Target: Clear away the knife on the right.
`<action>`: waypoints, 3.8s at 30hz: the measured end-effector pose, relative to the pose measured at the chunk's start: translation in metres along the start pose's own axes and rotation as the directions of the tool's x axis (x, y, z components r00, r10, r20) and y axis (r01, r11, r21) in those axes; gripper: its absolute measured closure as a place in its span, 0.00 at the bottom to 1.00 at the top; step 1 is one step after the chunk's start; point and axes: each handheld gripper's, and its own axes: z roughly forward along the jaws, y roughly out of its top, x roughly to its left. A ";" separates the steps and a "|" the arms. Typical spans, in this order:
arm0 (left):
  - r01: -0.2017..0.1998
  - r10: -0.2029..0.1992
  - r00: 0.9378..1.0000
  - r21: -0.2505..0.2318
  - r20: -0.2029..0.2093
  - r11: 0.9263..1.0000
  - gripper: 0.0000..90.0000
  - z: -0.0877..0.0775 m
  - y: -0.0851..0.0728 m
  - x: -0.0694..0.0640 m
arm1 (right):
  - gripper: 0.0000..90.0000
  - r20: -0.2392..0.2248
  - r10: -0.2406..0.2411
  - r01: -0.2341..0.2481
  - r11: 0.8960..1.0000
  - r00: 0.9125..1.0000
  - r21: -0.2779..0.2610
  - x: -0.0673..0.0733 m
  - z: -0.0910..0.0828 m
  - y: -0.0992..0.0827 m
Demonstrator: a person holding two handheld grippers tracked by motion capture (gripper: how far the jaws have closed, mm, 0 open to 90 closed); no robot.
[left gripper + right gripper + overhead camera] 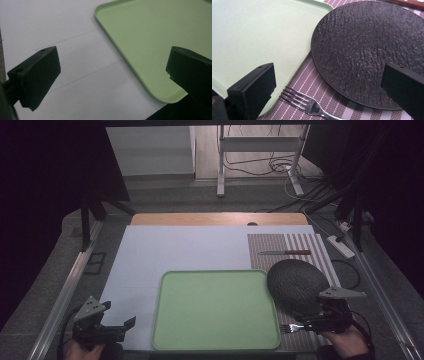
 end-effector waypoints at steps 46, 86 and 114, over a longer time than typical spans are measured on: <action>0.013 -0.013 1.000 0.011 0.008 1.000 0.00 0.001 0.001 0.002 | 0.00 0.020 0.019 -0.019 0.999 1.000 0.037 -0.039 0.051 0.058; 0.020 -0.020 1.000 0.015 0.013 1.000 0.00 0.002 0.001 0.003 | 0.00 0.105 0.102 -0.112 0.989 0.989 0.094 -0.102 0.115 0.112; 0.022 -0.022 1.000 0.020 0.010 1.000 0.00 0.002 0.001 0.003 | 0.00 0.157 0.107 -0.130 0.981 0.982 0.144 -0.130 0.151 0.136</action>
